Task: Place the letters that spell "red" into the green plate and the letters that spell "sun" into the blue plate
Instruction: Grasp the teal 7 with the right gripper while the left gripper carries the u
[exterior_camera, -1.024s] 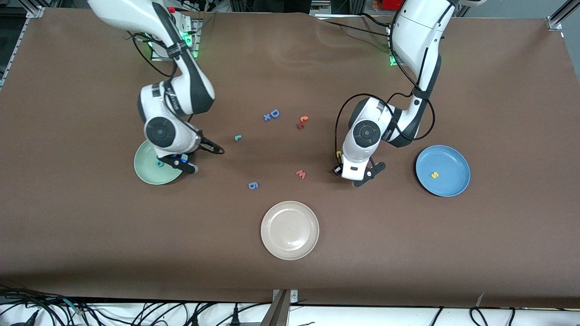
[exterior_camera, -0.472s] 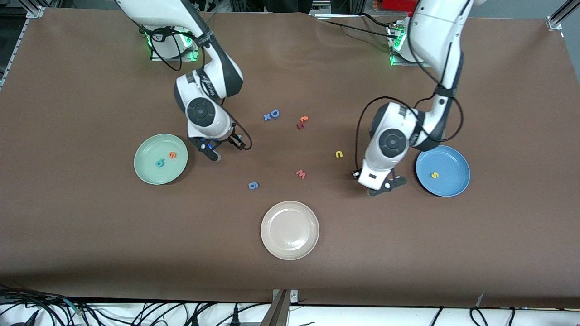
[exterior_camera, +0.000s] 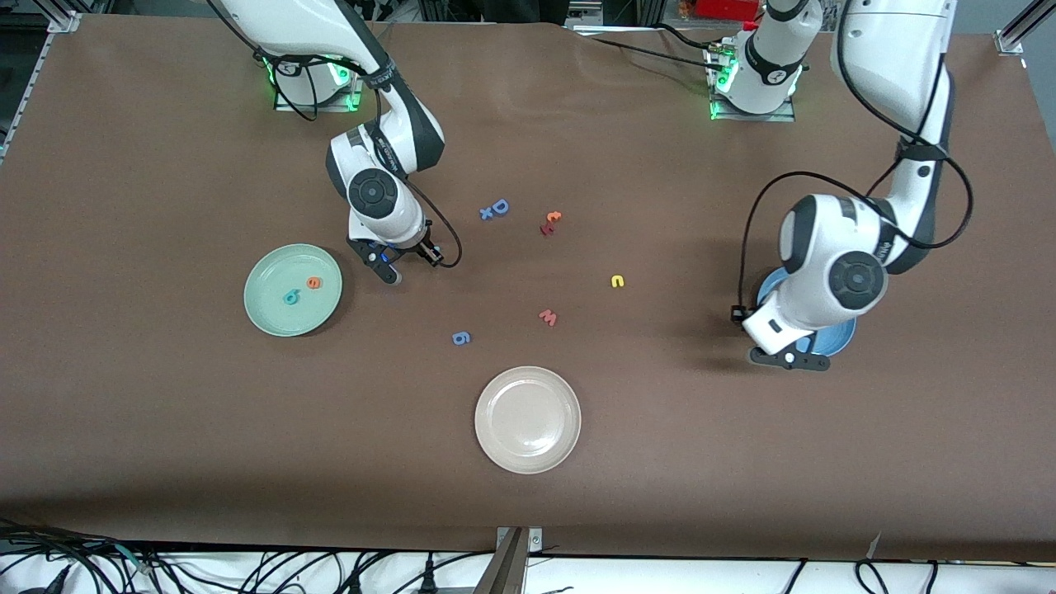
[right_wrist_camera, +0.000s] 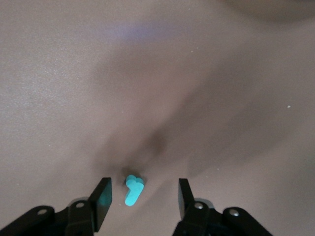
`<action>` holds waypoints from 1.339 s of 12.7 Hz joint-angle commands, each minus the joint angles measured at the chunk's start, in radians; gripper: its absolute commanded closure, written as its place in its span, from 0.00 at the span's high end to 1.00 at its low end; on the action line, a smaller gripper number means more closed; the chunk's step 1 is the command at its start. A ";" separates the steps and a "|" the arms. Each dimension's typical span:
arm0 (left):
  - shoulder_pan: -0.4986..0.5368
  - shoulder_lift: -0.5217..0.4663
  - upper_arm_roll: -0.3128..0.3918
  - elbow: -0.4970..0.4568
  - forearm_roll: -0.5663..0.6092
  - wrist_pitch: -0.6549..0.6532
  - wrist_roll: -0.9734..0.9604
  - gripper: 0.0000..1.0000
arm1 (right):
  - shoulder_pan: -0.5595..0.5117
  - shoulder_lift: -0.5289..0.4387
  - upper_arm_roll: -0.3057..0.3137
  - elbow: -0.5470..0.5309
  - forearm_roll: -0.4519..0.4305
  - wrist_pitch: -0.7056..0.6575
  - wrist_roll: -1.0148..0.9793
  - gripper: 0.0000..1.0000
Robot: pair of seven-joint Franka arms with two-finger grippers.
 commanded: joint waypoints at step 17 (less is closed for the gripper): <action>0.122 0.045 0.094 -0.092 -0.029 0.028 0.496 1.00 | 0.033 0.047 0.005 -0.013 0.006 0.081 0.043 0.43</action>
